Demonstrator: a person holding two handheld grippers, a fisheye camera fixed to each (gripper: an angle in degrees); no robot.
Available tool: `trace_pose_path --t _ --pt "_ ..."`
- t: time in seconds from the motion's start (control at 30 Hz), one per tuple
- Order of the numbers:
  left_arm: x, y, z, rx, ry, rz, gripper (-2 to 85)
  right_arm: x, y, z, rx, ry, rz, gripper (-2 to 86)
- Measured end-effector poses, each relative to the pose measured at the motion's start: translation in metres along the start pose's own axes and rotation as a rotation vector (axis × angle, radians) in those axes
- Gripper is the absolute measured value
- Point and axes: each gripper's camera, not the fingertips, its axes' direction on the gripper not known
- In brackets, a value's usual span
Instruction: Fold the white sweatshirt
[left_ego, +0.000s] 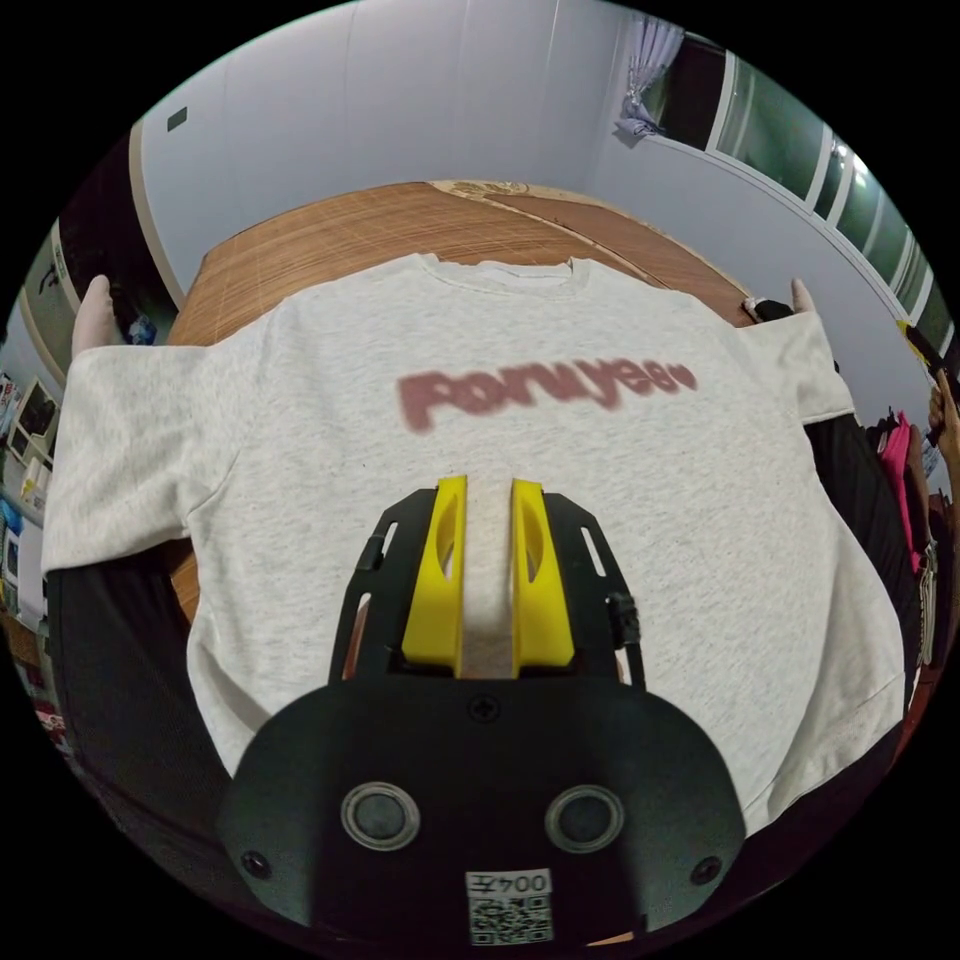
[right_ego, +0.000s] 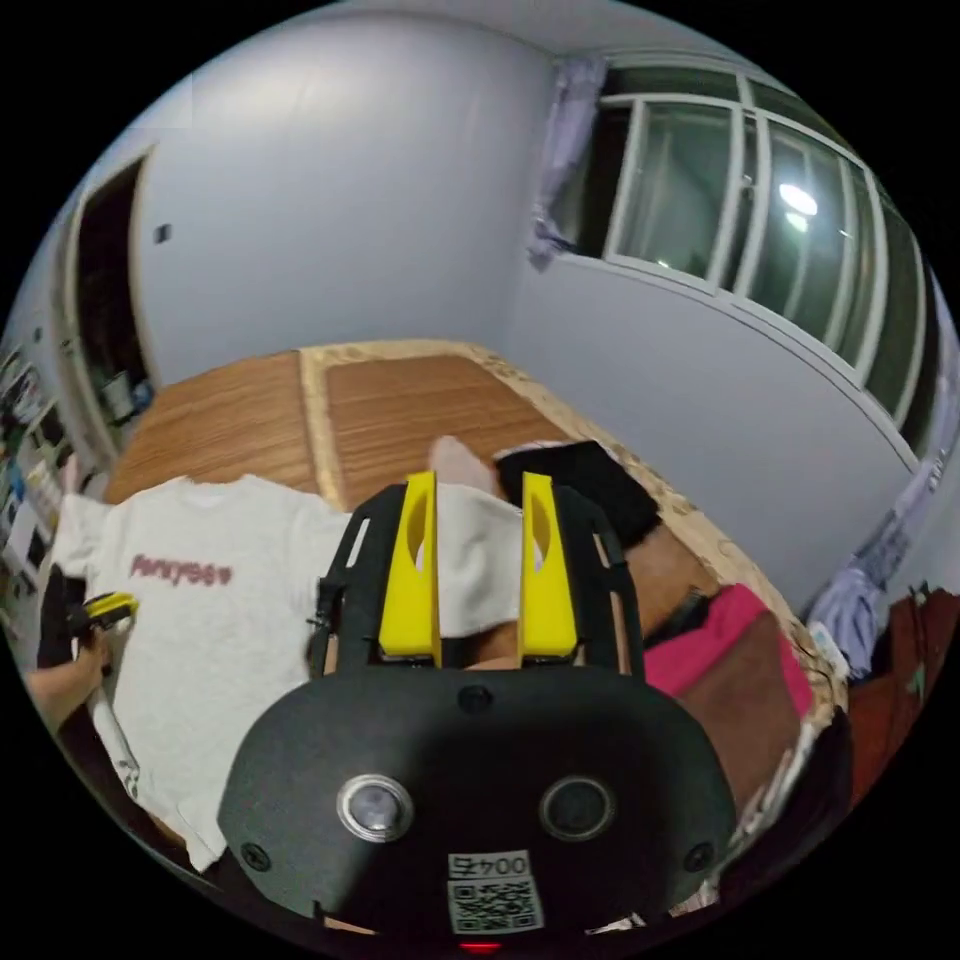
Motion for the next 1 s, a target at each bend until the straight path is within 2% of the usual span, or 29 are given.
trace_pose_path --t 0.07,0.13,0.33,0.53,0.63,0.73,0.8,1.0 --pt "-0.003 -0.002 -0.002 0.0 0.001 0.0 6.4 -0.056 0.011 0.015 0.026 -0.23 -0.072 14.0" --pt "-0.007 -0.003 -0.003 0.001 0.009 -0.005 6.4 -0.1 0.018 0.042 -0.032 -0.363 -0.117 15.3" --pt "-0.017 -0.006 -0.008 0.004 0.026 -0.018 5.9 -0.206 0.035 0.143 -0.214 -0.47 -0.202 17.6" --pt "-0.029 -0.009 -0.014 0.007 0.057 -0.042 4.7 -0.265 0.034 0.21 -0.318 -0.425 -0.332 19.5" --pt "-0.034 -0.01 -0.016 0.008 0.069 -0.052 4.0 -0.264 0.046 0.238 -0.387 -0.36 -0.366 20.0" --pt "-0.036 -0.011 -0.02 0.008 0.076 -0.056 3.9 -0.245 0.045 0.223 -0.363 -0.417 -0.283 19.5" --pt "-0.036 -0.012 -0.022 0.007 0.073 -0.054 4.1 -0.242 0.05 0.209 -0.319 -0.442 -0.295 18.7" --pt "-0.034 -0.036 -0.036 -0.013 0.097 0.005 5.5 -0.238 0.072 0.225 -0.343 -0.404 -0.319 16.8"
